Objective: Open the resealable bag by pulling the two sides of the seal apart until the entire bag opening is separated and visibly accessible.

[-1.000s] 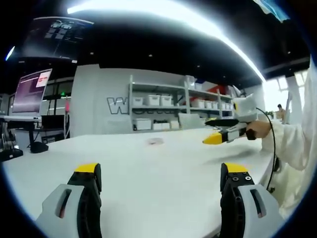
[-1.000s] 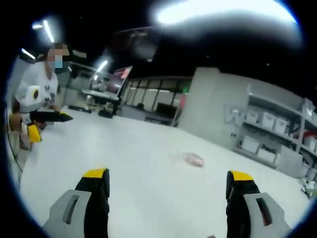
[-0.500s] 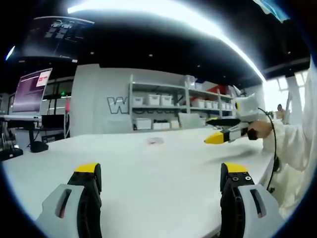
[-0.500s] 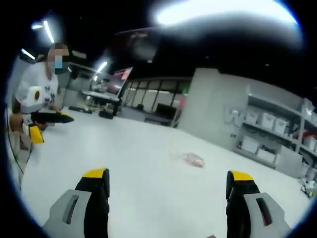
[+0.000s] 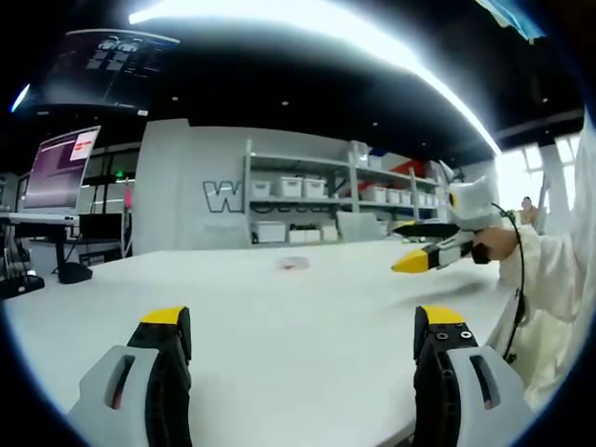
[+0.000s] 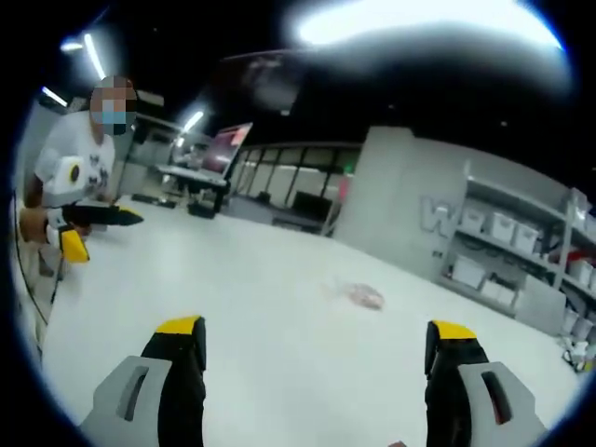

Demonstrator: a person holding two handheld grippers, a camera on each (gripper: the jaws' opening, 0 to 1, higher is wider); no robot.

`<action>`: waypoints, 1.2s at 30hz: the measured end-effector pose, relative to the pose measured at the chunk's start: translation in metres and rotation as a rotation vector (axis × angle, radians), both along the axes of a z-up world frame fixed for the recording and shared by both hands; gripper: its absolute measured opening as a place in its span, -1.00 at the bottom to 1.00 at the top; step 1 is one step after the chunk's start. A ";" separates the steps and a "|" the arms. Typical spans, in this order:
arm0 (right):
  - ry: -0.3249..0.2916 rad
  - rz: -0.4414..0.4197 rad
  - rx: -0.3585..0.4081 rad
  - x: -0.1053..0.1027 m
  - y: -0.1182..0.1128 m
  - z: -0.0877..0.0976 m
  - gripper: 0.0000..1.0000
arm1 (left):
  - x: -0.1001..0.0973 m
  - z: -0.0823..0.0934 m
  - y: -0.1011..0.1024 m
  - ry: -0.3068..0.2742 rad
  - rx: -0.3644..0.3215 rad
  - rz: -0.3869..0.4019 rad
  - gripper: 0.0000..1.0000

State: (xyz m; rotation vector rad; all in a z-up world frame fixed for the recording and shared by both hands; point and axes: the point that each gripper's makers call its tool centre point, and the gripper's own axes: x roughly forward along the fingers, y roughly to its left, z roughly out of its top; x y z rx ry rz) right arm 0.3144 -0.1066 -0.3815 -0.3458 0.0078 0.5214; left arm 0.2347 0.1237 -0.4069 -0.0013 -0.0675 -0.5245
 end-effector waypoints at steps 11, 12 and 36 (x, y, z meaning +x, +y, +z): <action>-0.009 -0.009 0.008 -0.009 -0.002 0.001 0.99 | 0.001 0.000 0.002 0.002 -0.004 0.008 0.96; -0.009 -0.011 0.007 -0.010 -0.002 0.000 0.99 | 0.001 0.000 0.002 0.002 -0.004 0.006 0.96; -0.019 -0.059 0.015 -0.026 -0.018 -0.002 0.99 | 0.003 0.000 -0.001 0.004 -0.004 -0.004 0.95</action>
